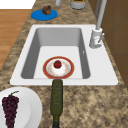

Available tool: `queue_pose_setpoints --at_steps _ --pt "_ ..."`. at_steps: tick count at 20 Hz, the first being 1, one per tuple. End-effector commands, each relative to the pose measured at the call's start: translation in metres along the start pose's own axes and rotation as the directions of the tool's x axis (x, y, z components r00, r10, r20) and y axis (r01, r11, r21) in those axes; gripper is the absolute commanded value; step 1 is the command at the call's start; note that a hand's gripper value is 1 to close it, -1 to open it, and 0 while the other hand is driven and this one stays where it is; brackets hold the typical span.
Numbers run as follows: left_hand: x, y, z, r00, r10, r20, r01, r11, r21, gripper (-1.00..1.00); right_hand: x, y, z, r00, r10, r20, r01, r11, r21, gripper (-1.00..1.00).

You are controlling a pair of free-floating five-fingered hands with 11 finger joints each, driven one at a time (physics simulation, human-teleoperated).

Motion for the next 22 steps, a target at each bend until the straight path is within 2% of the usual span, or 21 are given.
queue_pose_setpoints --at_steps 1,2,3,5,6,9,15,19,22 --pt "0.000 -0.005 -0.002 0.9980 0.043 -0.048 -0.048 0.9916 -0.120 -1.00 0.000 0.000 0.000 1.000 0.000 0.000 0.000 1.000 0.000 0.00" --pt "0.001 -0.011 0.004 0.9986 0.007 -0.052 -0.013 0.9928 -0.119 -1.00 0.000 0.000 0.000 1.000 0.000 0.000 0.000 1.000 0.000 0.00" --pt "-0.004 -0.018 0.008 0.9990 -0.001 -0.044 -0.004 0.9934 -0.115 -1.00 0.000 0.000 0.000 1.000 0.000 0.000 0.000 1.000 0.000 0.00" --pt "-0.007 -0.023 0.010 0.9993 0.000 -0.038 -0.005 0.9913 -0.132 -1.00 0.000 0.000 0.000 1.000 0.000 0.000 0.000 1.000 0.000 0.00" --pt "-0.012 -0.021 0.011 0.9992 0.023 -0.032 -0.027 0.9872 -0.157 -1.00 0.000 0.000 0.000 1.000 0.000 0.000 0.000 1.000 0.000 0.00" --pt "-0.026 -0.024 0.016 0.9988 0.046 -0.020 -0.049 0.9819 -0.183 -1.00 0.000 0.000 0.000 1.000 0.000 0.000 0.000 1.000 0.000 0.00" --pt "-0.052 -0.030 0.025 0.9980 0.059 -0.021 -0.063 0.9690 -0.239 -1.00 0.000 0.000 0.000 1.000 0.000 0.000 0.000 1.000 0.000 0.00" --pt "-0.068 -0.044 0.031 0.9975 0.066 -0.024 -0.070 0.9603 -0.270 -1.00 0.000 0.000 0.000 1.000 0.000 0.000 0.000 1.000 0.000 0.00" --pt "-0.078 -0.046 0.036 0.9976 0.065 -0.022 -0.069 0.9525 -0.297 -1.00 0.000 0.000 0.000 1.000 0.000 0.000 0.000 1.000 0.000 0.00"
